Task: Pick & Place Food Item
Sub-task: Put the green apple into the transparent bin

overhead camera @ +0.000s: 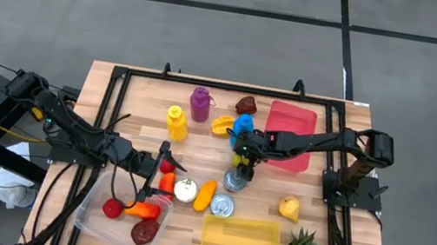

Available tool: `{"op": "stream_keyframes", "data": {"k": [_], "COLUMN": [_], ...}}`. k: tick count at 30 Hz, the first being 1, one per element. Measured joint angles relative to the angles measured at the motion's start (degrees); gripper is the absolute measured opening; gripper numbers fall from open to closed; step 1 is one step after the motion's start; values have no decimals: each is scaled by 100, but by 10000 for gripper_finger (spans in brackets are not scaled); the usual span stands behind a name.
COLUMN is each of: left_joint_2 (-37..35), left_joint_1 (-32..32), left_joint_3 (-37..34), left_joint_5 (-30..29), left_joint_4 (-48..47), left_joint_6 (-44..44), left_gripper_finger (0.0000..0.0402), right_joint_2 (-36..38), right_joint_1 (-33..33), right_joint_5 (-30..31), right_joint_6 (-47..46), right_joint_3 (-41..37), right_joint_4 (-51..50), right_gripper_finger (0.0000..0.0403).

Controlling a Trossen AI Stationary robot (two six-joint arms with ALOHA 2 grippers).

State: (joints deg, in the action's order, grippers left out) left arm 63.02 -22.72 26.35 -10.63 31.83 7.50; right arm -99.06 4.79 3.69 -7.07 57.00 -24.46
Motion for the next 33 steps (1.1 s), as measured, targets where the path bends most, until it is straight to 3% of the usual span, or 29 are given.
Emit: {"op": "stream_keyframes", "data": {"k": [4,11,17,25,33], "left_joint_2": [0,0,0,0,105], "left_joint_1": [0,31,31,31,203], "left_joint_3": [0,0,0,0,2], "left_joint_5": [-1,0,-2,-2,4], "left_joint_4": [2,-1,-1,122,871], "left_joint_6": [-4,-5,-4,-1,-467], "left_gripper_finger": [343,343,343,343,346], "right_joint_2": [-177,141,553,1166,1595], "right_joint_1": [-24,-140,-405,-989,-1820], "right_joint_5": [9,57,101,701,1715], "right_joint_6": [1,-48,-334,-496,-2], "right_joint_3": [52,103,147,148,154], "right_joint_4": [32,-204,-330,-156,1320], "right_gripper_finger": [312,272,268,264,264]}}
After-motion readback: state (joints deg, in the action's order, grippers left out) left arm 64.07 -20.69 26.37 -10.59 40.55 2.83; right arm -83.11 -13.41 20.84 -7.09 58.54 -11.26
